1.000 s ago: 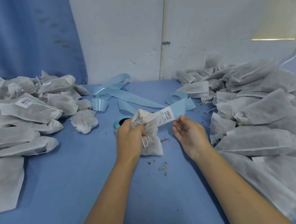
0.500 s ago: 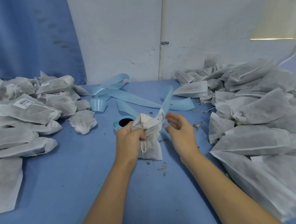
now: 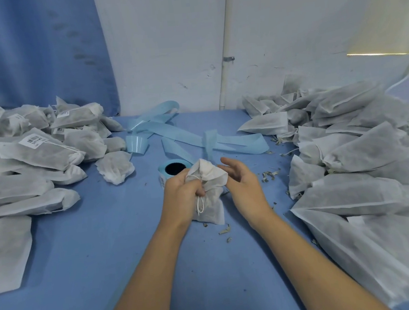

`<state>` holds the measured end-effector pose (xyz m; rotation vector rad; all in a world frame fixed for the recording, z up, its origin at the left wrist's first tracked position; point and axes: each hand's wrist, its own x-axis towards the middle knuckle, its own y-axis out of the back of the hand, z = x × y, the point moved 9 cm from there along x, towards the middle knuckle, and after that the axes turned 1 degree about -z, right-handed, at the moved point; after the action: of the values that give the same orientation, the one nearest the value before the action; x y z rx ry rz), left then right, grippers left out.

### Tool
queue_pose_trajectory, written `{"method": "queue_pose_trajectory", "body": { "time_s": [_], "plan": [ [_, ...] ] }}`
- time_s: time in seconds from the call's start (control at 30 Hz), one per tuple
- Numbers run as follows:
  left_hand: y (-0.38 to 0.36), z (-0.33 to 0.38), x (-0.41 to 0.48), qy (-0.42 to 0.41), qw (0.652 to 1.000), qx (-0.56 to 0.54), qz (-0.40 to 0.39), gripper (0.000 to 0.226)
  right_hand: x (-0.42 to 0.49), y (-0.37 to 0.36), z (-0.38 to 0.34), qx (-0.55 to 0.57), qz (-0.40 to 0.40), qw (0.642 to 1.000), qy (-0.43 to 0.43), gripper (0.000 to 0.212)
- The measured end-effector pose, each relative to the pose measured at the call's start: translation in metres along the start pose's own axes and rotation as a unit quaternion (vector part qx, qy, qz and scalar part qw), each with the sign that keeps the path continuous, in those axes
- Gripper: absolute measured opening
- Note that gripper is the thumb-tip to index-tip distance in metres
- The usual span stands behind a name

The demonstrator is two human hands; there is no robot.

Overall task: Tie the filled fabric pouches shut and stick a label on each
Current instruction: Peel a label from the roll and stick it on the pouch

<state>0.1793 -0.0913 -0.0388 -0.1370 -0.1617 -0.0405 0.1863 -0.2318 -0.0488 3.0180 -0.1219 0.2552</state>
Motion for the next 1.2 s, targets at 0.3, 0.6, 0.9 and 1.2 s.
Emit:
{"method": "queue_pose_trajectory", "body": {
  "time_s": [0.3, 0.6, 0.9, 1.2],
  "plan": [
    [0.003, -0.004, 0.001, 0.007, 1.0, -0.019, 0.006, 0.015, 0.0, -0.003, 0.004, 0.016, -0.026, 0.999, -0.017, 0.046],
    [0.005, -0.005, 0.001, 0.012, 1.0, -0.007, 0.026, 0.011, 0.0, 0.016, -0.001, 0.053, 0.054, 0.997, 0.002, 0.019],
    [0.008, -0.006, 0.001, 0.021, 0.999, -0.003, 0.036, 0.017, -0.001, 0.03, 0.007, 0.173, 0.122, 0.977, -0.039, 0.015],
    [0.018, -0.007, 0.005, 0.002, 0.996, 0.015, 0.087, 0.02, -0.005, 0.052, 0.002, 0.164, 0.213, 0.963, -0.023, 0.014]
  ]
}}
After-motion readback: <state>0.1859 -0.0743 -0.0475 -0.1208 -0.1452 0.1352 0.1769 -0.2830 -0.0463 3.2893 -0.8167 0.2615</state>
